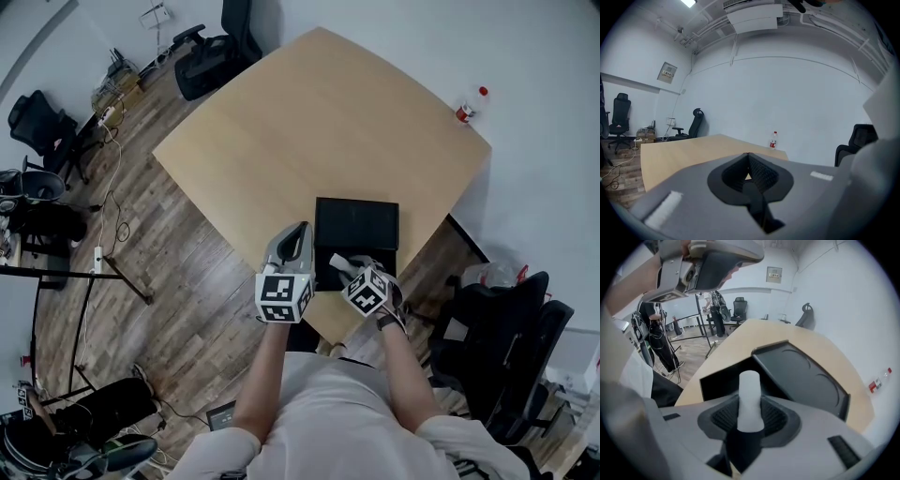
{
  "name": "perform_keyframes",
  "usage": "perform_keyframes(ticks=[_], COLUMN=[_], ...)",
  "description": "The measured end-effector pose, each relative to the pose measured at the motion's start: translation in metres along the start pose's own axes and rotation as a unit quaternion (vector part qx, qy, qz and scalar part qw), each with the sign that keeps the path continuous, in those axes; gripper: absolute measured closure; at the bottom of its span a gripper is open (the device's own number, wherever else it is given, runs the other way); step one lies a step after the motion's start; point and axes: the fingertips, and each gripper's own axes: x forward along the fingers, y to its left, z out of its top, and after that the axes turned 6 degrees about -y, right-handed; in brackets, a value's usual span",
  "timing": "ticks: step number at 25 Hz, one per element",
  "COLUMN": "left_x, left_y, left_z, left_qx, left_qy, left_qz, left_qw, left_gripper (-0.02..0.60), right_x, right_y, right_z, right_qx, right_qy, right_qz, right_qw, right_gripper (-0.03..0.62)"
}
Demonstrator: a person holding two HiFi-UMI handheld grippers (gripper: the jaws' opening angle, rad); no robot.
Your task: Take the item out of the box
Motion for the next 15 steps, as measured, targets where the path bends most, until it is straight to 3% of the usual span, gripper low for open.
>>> perform_keyframes(ticks=[7, 11, 15], left_x=[-0.015, -0.027, -0.036], left_y=[-0.018, -0.036, -0.05], left_z=[0.012, 0.024, 0.042], left_qx=[0.002, 0.011, 0.019], left_qy=[-0.015, -0.031, -0.055], left_qz=[-0.007, -0.014, -0.017], left_qw=[0.9999, 0.9993, 0.9981], left_gripper=[0.574, 0.574, 0.572], right_x=[-0.055, -0.098, -0.137], right_y=[-0.022, -0.044, -0.057], right_z=[0.042, 0.062, 0.077], right_qx=[0.047, 0.097, 0.131], right_qy=[-0.094, -0.168, -0.223], right_qz=[-0.063, -0.128, -0.162], right_qw=[0.992, 0.973, 0.952], right_gripper=[0.448, 0.448, 0.448])
